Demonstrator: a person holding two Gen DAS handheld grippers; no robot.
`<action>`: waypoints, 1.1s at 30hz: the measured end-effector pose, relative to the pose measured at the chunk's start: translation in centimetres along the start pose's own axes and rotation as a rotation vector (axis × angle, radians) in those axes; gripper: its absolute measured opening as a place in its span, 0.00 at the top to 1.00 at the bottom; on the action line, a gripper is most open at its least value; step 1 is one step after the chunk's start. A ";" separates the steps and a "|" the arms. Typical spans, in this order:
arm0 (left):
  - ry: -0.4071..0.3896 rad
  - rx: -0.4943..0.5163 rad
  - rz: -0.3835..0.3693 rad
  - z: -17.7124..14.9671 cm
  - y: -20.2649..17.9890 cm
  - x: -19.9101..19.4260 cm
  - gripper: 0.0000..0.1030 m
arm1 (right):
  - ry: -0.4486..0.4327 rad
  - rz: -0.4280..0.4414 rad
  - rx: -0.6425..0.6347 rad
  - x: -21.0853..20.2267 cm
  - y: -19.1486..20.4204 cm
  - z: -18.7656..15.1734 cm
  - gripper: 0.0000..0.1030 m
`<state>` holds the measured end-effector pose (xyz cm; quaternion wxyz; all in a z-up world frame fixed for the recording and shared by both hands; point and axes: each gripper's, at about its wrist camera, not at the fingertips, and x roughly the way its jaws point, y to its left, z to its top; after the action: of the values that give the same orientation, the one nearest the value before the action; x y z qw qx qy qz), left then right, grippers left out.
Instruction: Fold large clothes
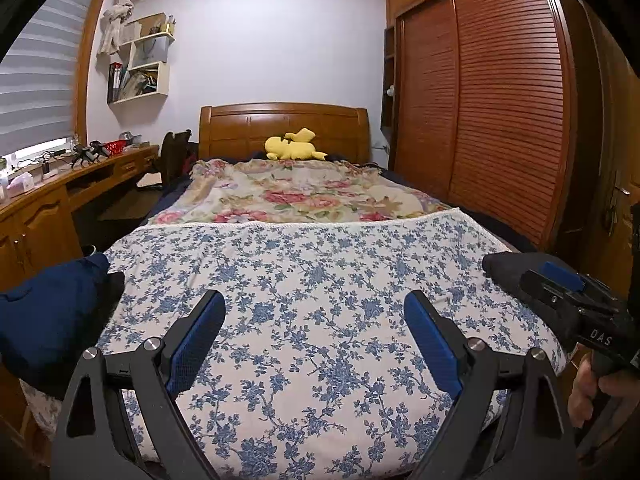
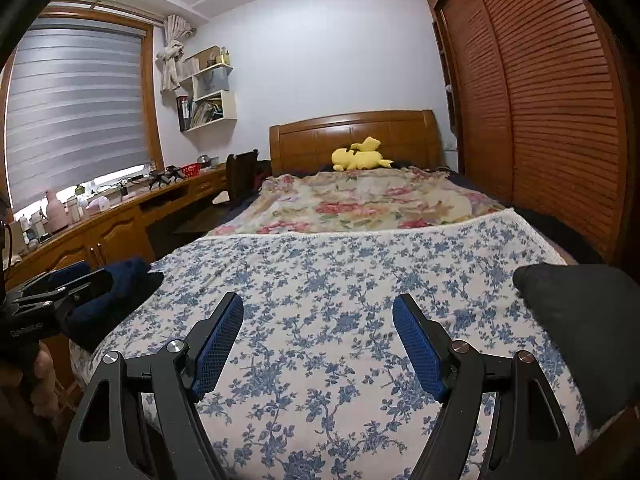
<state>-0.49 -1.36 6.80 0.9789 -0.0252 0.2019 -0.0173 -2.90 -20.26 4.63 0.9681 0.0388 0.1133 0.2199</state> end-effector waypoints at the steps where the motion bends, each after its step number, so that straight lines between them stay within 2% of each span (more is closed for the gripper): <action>1: -0.002 -0.002 0.004 0.0 0.1 -0.2 0.11 | -0.003 0.001 -0.003 0.0 0.2 0.0 0.24; 33: 0.021 -0.010 0.011 -1.3 0.9 0.3 0.11 | 0.013 0.026 -0.015 1.5 -1.6 -0.3 0.24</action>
<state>-0.71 -0.53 5.48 0.9767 -0.0286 0.2122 -0.0114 -1.03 -21.03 3.87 0.9647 0.0316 0.1172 0.2338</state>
